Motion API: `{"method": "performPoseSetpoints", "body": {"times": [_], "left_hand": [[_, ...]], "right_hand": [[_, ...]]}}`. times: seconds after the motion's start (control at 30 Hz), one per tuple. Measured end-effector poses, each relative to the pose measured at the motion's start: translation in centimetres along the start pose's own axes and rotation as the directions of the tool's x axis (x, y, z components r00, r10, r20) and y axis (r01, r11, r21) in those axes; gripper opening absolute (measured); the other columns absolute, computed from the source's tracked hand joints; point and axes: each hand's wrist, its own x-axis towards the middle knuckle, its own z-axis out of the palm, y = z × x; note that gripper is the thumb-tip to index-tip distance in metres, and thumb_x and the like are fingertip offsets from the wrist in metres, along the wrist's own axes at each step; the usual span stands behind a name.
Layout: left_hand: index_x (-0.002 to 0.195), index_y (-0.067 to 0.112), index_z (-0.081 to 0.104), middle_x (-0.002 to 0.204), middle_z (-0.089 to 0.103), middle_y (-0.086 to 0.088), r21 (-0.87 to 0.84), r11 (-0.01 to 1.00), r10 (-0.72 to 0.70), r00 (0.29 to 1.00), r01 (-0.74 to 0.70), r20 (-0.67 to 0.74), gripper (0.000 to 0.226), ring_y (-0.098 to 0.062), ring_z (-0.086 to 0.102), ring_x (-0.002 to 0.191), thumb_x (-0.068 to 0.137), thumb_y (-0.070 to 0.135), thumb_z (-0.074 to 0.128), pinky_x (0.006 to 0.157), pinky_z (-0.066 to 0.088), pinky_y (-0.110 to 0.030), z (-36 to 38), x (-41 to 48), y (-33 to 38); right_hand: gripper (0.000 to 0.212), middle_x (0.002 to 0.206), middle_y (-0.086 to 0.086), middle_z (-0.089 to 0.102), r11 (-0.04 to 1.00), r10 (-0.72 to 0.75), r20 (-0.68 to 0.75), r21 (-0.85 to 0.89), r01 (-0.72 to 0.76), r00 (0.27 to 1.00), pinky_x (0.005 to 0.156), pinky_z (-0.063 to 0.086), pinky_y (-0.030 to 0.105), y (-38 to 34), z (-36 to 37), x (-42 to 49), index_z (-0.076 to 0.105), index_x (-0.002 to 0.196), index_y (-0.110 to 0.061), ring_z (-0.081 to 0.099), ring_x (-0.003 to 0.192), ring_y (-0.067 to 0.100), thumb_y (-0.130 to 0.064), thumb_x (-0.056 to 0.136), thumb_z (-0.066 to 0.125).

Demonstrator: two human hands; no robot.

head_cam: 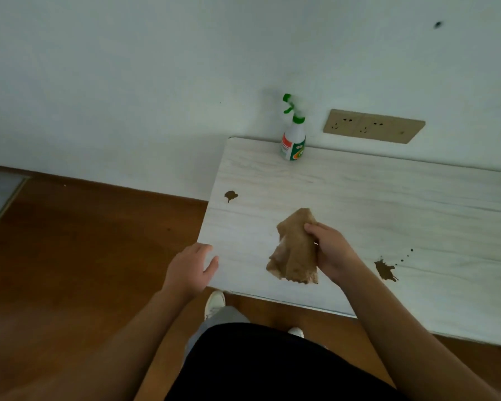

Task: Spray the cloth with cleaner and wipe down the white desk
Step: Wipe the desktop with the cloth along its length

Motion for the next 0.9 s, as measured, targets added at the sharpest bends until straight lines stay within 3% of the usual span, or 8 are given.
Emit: {"method": "performPoseSetpoints", "body": {"times": [0.07,0.2,0.33,0.43,0.63,0.77,0.9], "left_hand": [[0.143,0.022,0.055,0.141,0.06,0.006,0.034,0.998,0.043,0.999,-0.044,0.034,0.047,-0.013,0.06,0.123,0.106,0.049,0.044,0.096,0.05,-0.025,-0.2,1.6,-1.4],[0.138,0.02,0.058,0.139,0.061,0.003,0.073,0.97,0.231,0.972,-0.233,0.029,0.044,-0.015,0.06,0.123,0.104,0.047,0.047,0.099,0.053,-0.029,-0.2,5.6,-4.5],[0.138,0.017,0.058,0.146,0.056,-0.004,0.148,0.876,0.456,0.888,-0.459,0.056,0.053,-0.025,0.055,0.135,0.102,0.052,0.043,0.105,0.051,-0.039,0.8,9.6,-7.0],[0.135,0.018,0.057,0.147,0.052,-0.007,0.152,0.798,0.575,0.812,-0.583,0.096,0.053,-0.027,0.055,0.135,0.099,0.055,0.044,0.103,0.053,-0.038,2.2,10.9,-8.7],[0.143,0.018,0.054,0.155,0.046,-0.009,0.098,0.761,0.639,0.767,-0.642,0.058,0.06,-0.028,0.05,0.142,0.093,0.049,0.066,0.107,0.052,-0.037,3.7,11.2,-10.6],[0.141,0.016,0.057,0.153,0.049,-0.011,0.072,0.783,0.617,0.786,-0.618,0.041,0.06,-0.029,0.052,0.14,0.092,0.049,0.068,0.106,0.054,-0.038,3.9,11.2,-10.4],[0.138,0.014,0.06,0.149,0.053,-0.013,0.088,0.799,0.595,0.803,-0.594,0.02,0.058,-0.03,0.056,0.136,0.092,0.049,0.069,0.103,0.057,-0.039,4.2,11.2,-9.7]], "right_hand": [[0.016,0.112,0.013,0.072,0.998,-0.036,-0.032,-0.058,0.034,0.999,0.086,0.058,0.043,-0.2,1.7,0.5,0.066,0.113,-0.011,0.069,0.103,0.028,-0.017,0.101,0.056],[0.011,0.097,0.007,0.074,0.911,-0.232,-0.152,-0.381,0.16,0.961,0.087,0.059,0.043,-0.9,5.8,2.3,0.071,0.097,-0.019,0.071,0.095,0.027,-0.017,0.098,0.06],[0.009,0.083,-0.003,0.073,0.79,-0.428,-0.223,-0.563,0.242,0.876,0.066,0.054,0.027,-2.4,9.0,4.7,0.069,0.091,-0.021,0.068,0.075,0.008,-0.016,0.093,0.062],[0.008,0.085,-0.009,0.072,0.749,-0.501,-0.273,-0.611,0.254,0.821,0.067,0.053,0.023,-3.8,9.7,6.6,0.07,0.095,-0.021,0.067,0.076,0.004,-0.017,0.092,0.063],[0.022,0.1,-0.005,0.071,0.665,-0.52,-0.336,-0.736,0.126,0.785,0.081,0.056,0.037,-4.3,7.7,10.3,0.07,0.109,-0.021,0.067,0.09,0.019,-0.025,0.089,0.064],[0.035,0.105,-0.008,0.069,0.58,-0.581,-0.316,-0.807,0.109,0.751,0.076,0.049,0.03,-3.3,8.2,10.2,0.065,0.122,-0.023,0.063,0.085,0.015,-0.026,0.087,0.064],[0.035,0.098,-0.007,0.07,0.57,-0.562,-0.241,-0.806,0.16,0.791,0.075,0.051,0.03,-0.2,9.7,9.7,0.066,0.119,-0.026,0.064,0.081,0.017,-0.026,0.085,0.07]]}}
